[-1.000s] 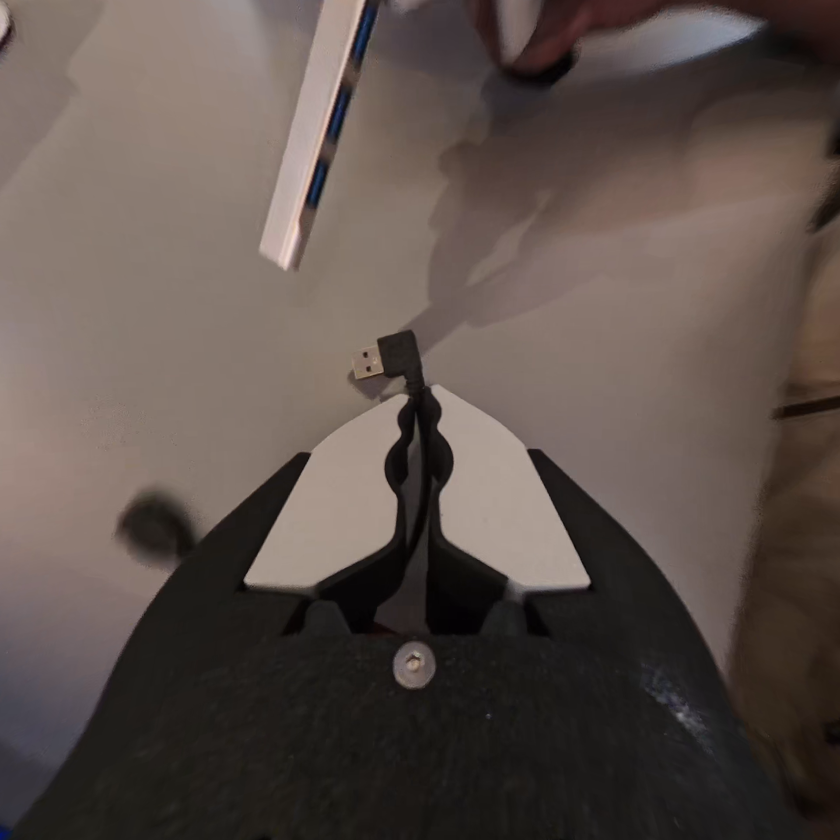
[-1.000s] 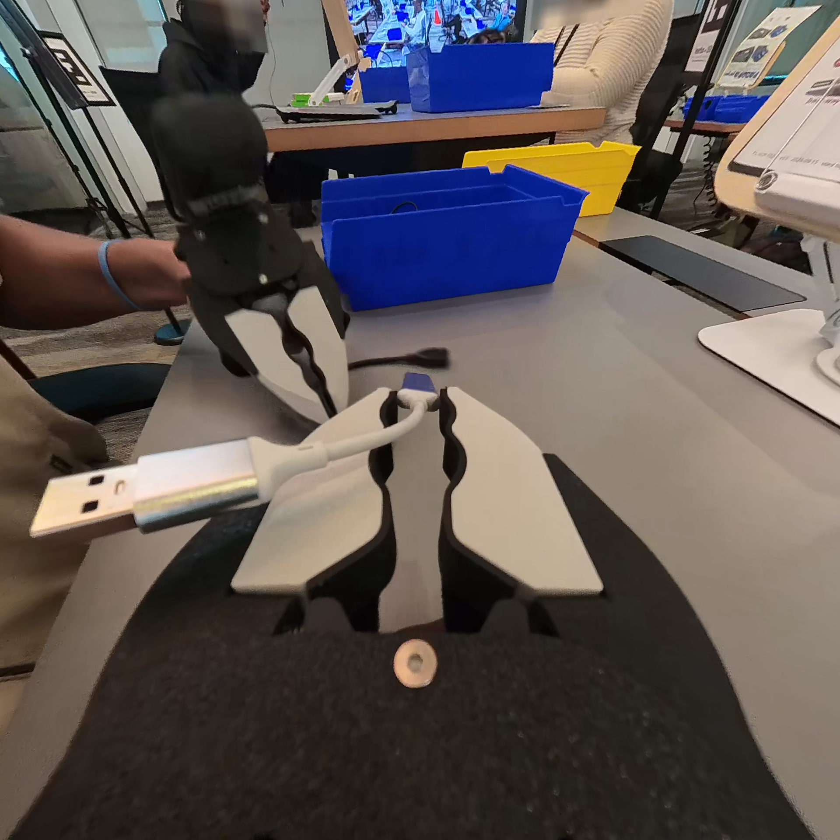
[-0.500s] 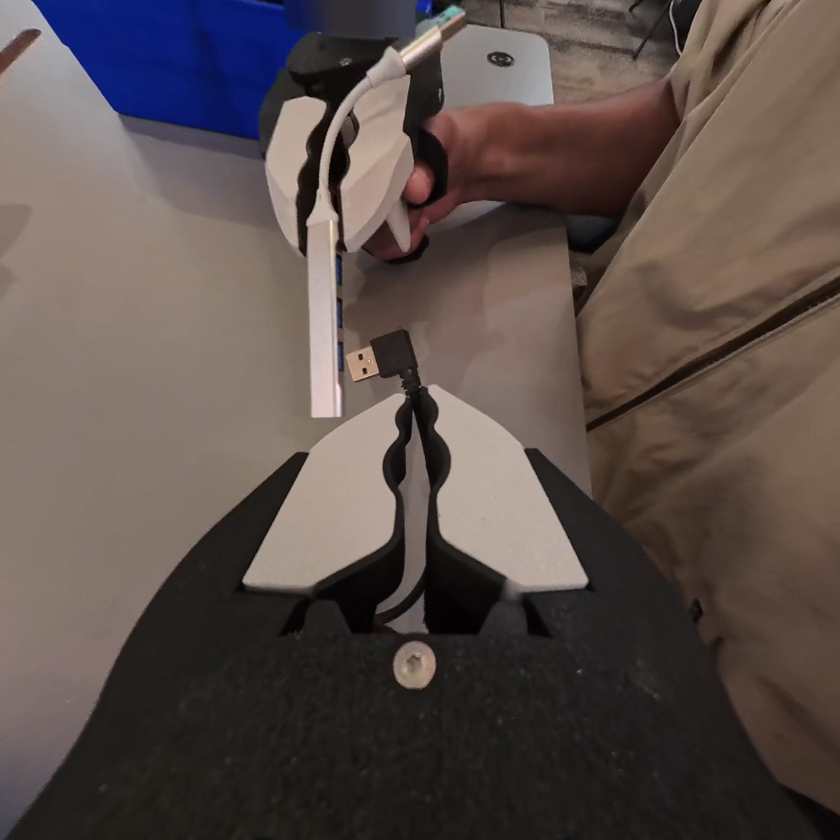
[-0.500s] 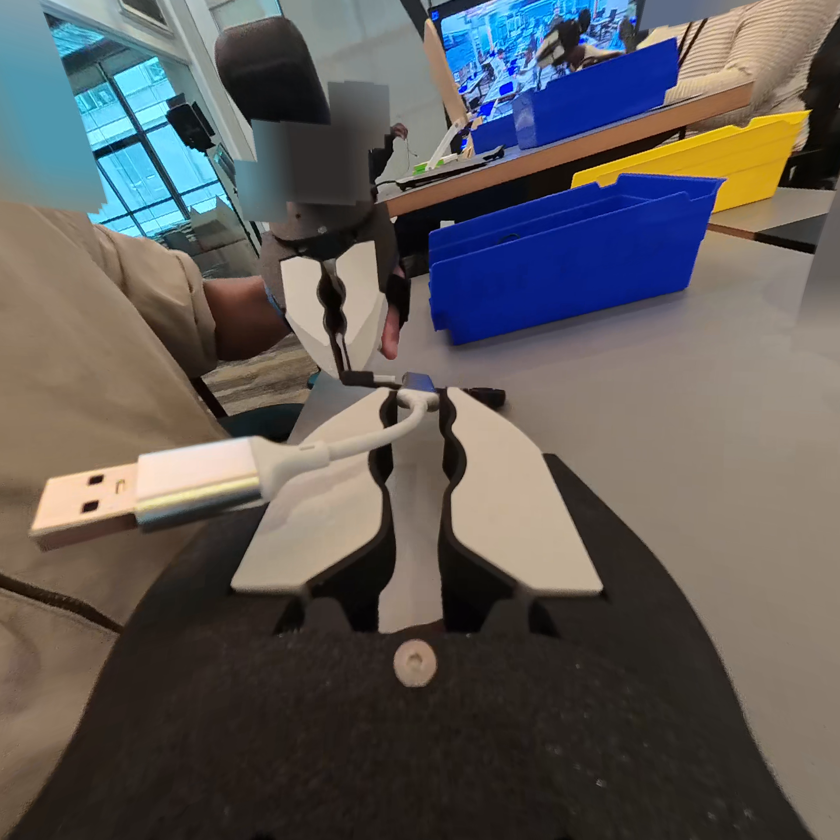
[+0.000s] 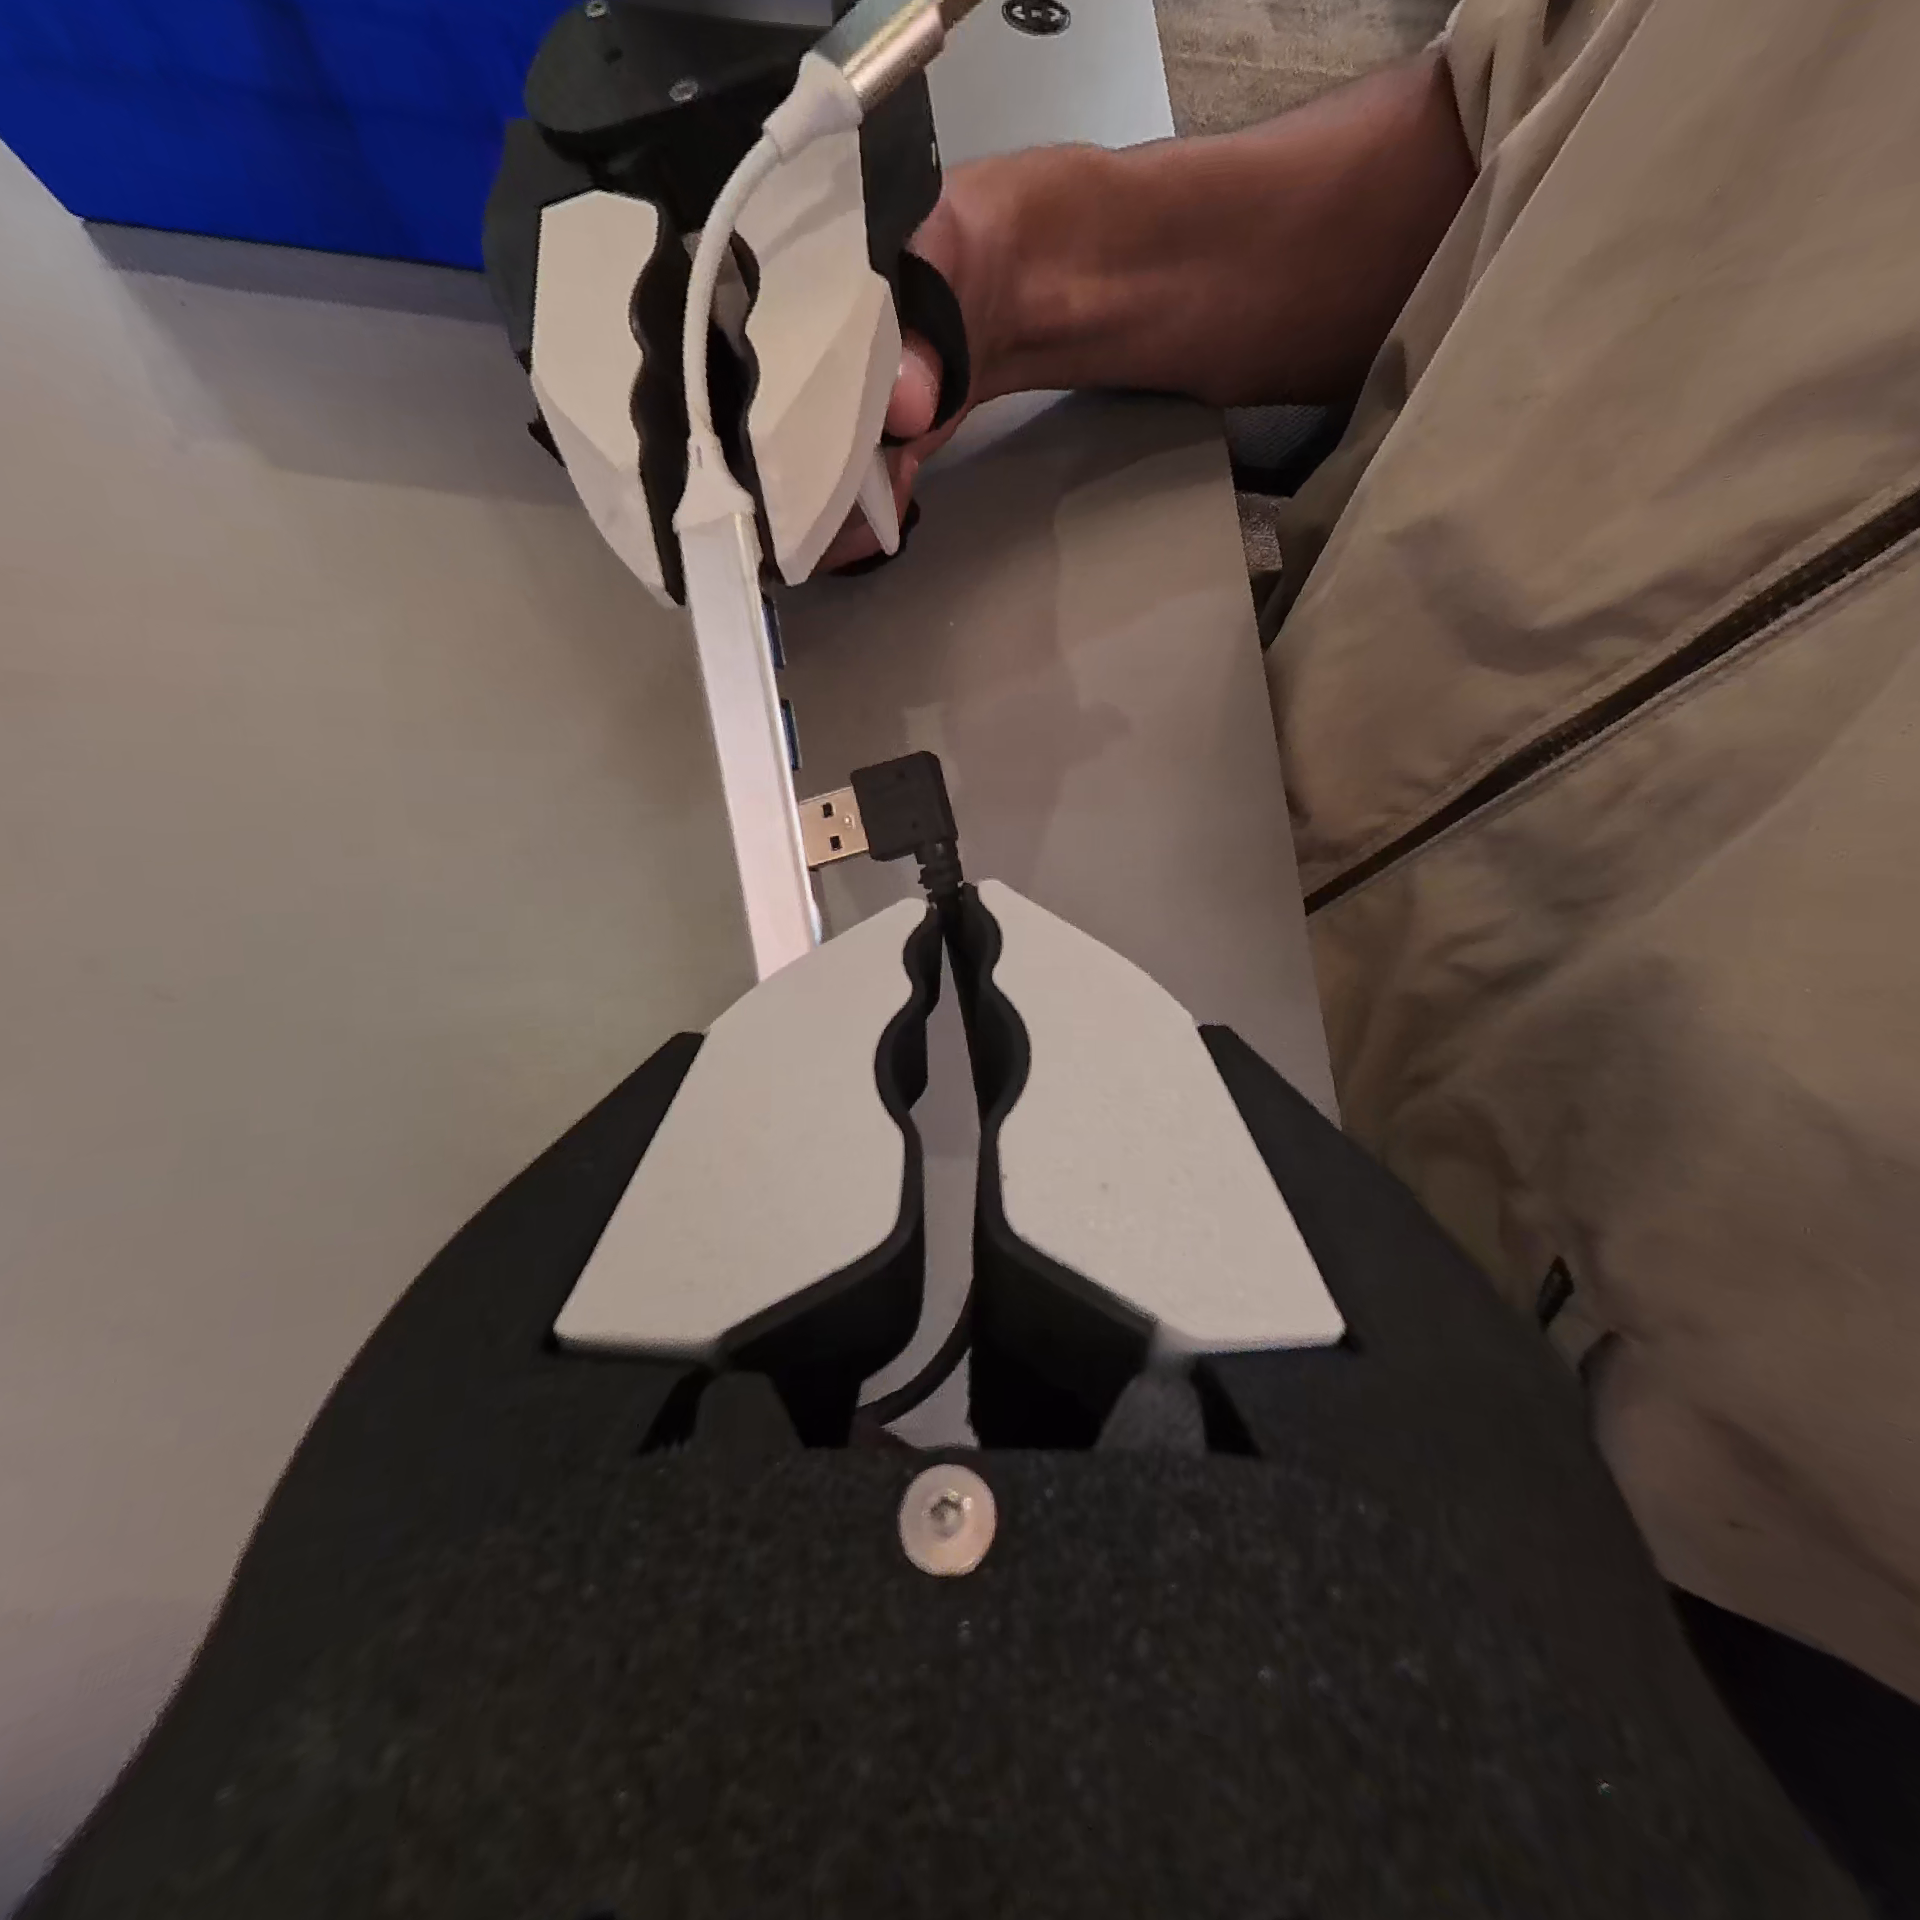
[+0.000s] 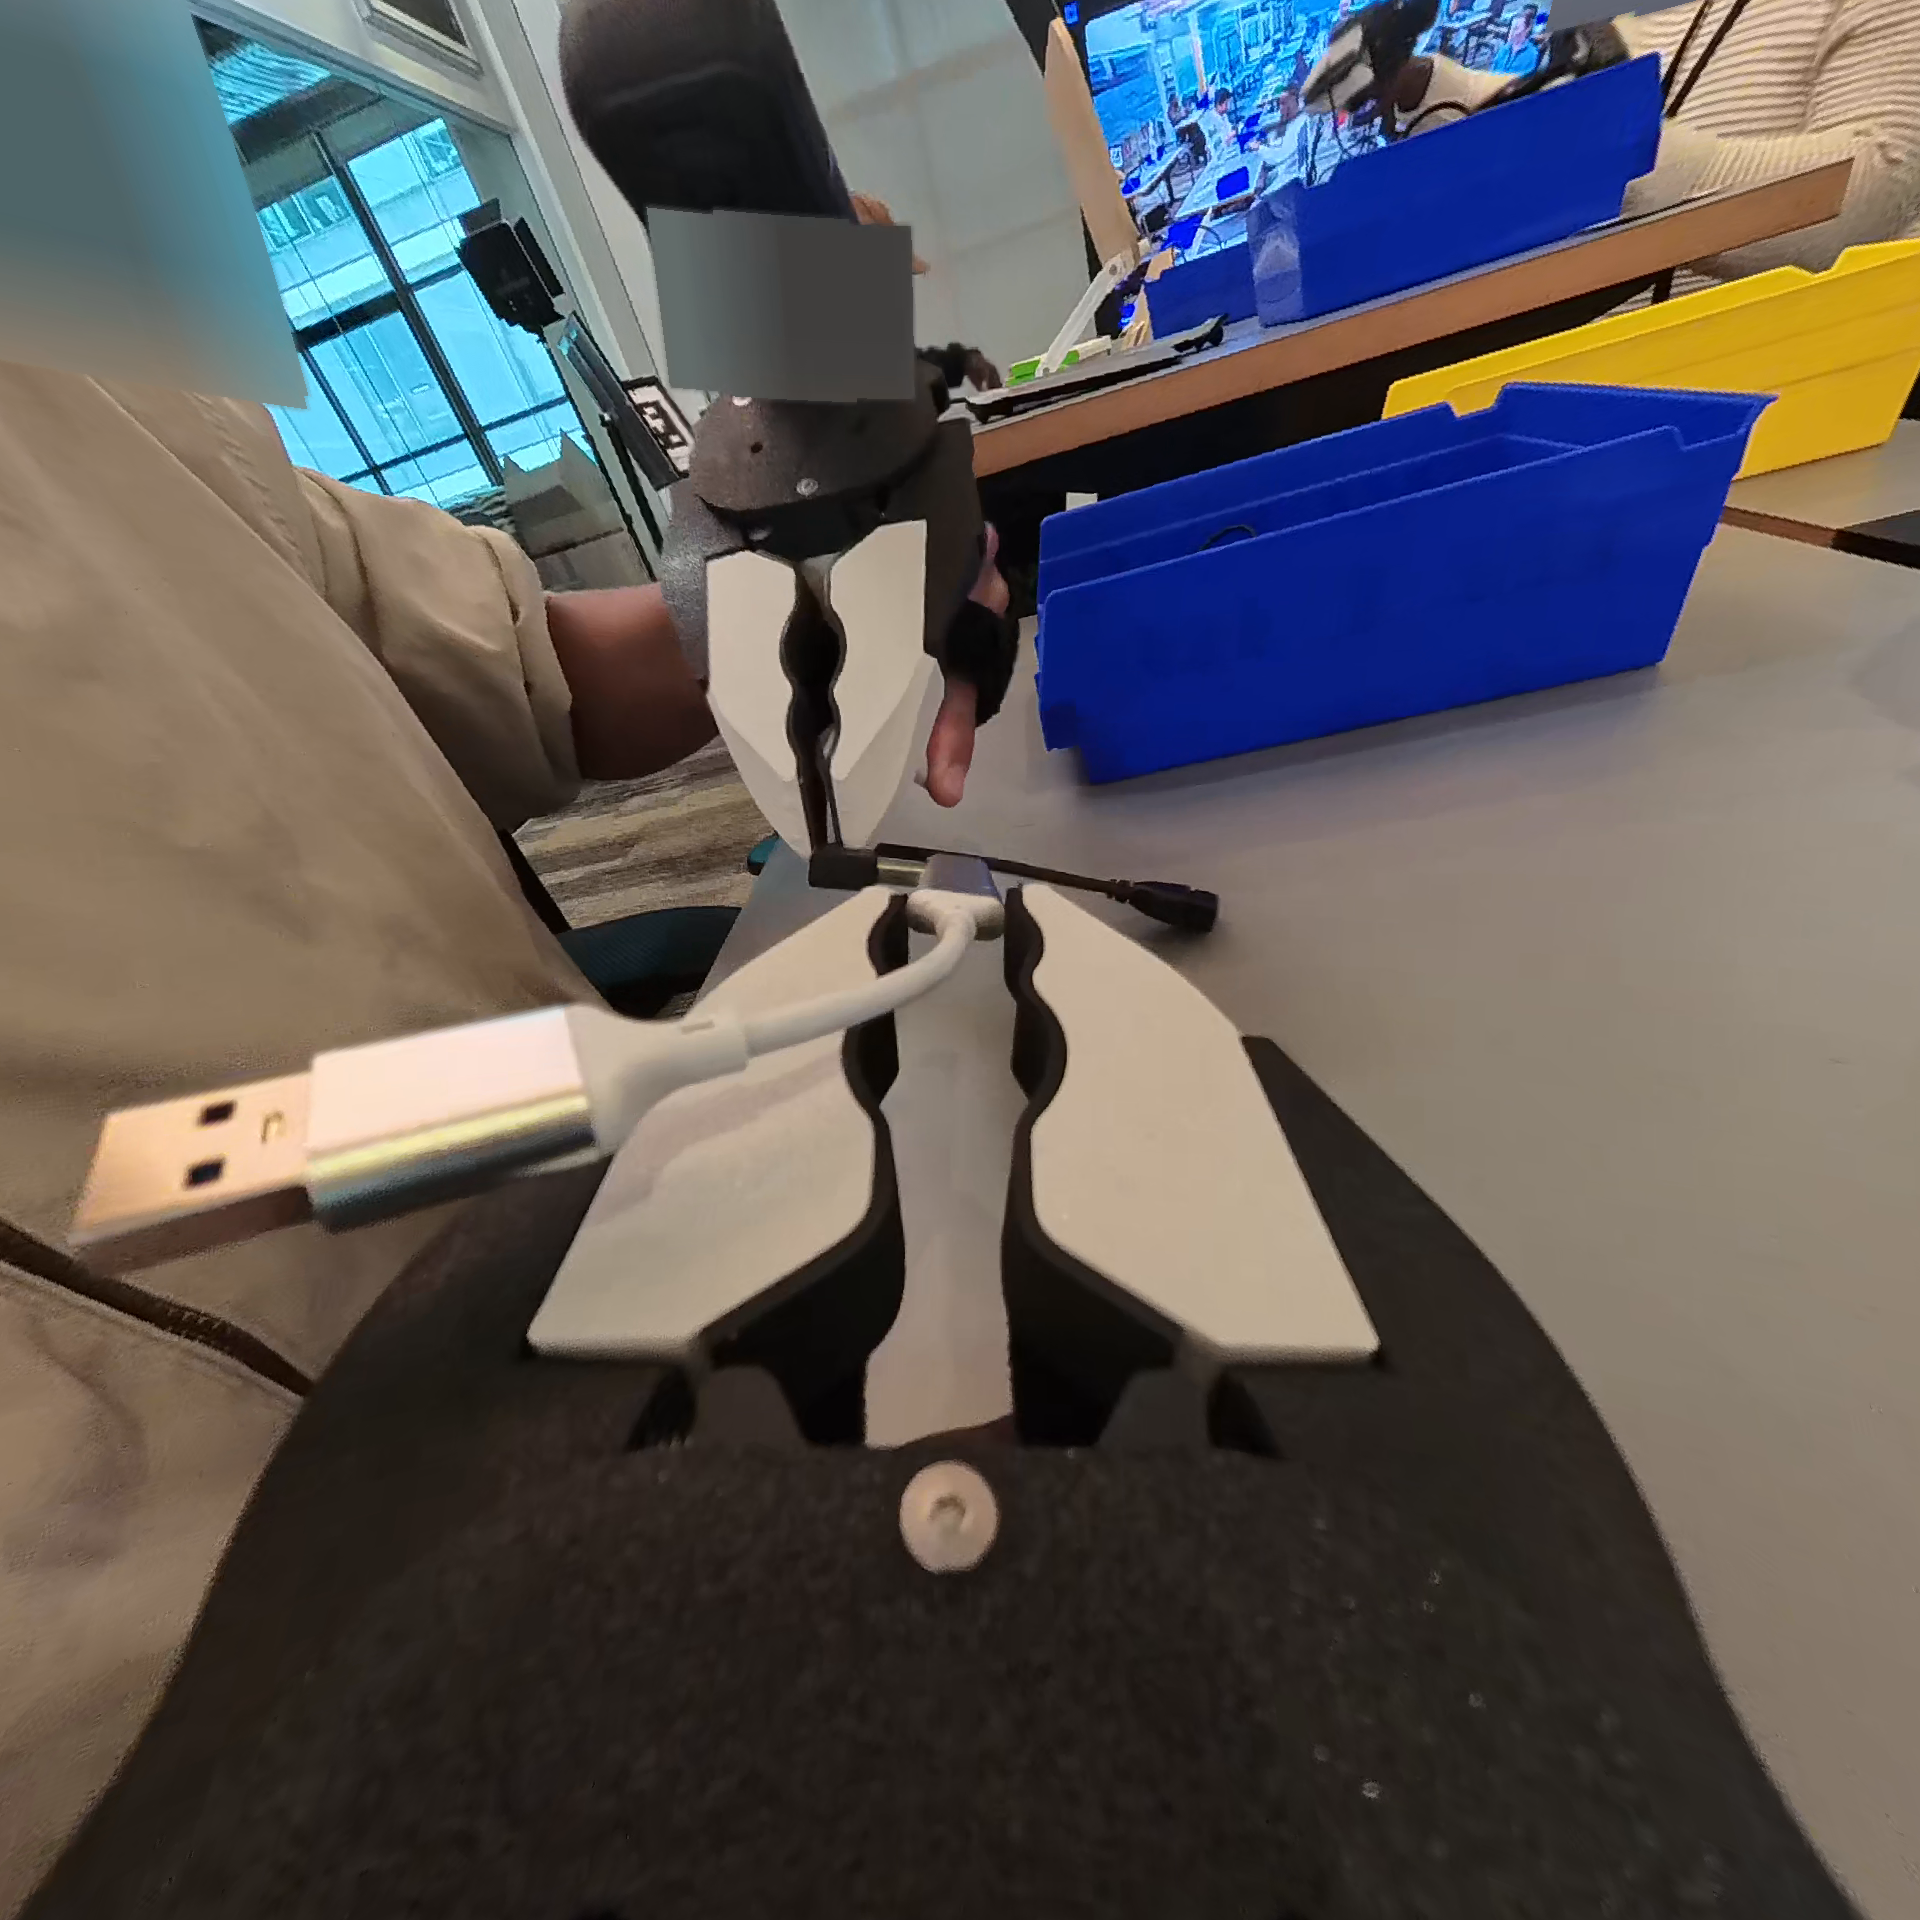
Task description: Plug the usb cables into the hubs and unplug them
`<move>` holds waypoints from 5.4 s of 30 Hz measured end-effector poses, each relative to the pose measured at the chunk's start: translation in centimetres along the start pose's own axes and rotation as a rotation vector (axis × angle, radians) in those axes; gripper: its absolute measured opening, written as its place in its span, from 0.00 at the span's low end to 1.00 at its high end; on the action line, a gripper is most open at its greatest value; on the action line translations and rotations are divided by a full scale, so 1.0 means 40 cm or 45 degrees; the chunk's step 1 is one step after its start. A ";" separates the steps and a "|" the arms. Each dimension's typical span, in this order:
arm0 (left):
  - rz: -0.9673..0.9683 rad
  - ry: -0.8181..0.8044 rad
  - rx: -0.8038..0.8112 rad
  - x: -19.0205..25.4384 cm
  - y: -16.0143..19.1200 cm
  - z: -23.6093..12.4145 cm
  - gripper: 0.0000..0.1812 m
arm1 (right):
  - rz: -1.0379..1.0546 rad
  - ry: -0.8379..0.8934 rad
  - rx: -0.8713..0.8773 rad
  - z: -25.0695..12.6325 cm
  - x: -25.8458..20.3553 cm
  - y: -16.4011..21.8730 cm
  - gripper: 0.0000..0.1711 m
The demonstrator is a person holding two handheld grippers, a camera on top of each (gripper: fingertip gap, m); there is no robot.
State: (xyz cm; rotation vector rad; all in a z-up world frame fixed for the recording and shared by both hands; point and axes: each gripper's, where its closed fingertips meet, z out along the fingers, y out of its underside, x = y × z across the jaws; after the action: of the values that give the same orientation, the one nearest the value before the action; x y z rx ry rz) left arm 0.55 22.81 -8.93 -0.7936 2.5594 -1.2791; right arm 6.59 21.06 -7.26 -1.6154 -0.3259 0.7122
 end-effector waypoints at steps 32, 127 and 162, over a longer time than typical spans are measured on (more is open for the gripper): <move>-0.007 -0.473 0.110 -0.104 0.016 0.045 0.02 | -0.054 0.207 0.116 -0.024 0.051 -0.027 0.10; -0.757 -1.443 -0.396 -0.043 0.300 -0.044 0.32 | -0.521 0.722 -0.111 -0.047 0.084 -0.037 0.10; -0.707 -0.616 -0.307 -0.084 0.207 -0.059 0.09 | -0.105 0.594 0.064 -0.065 0.115 -0.046 0.10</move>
State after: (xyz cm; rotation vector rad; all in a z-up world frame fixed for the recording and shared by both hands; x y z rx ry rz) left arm -0.70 30.30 -14.23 -1.7106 2.1821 -0.7443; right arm 12.05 22.05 -6.61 -1.6554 -0.0337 0.2637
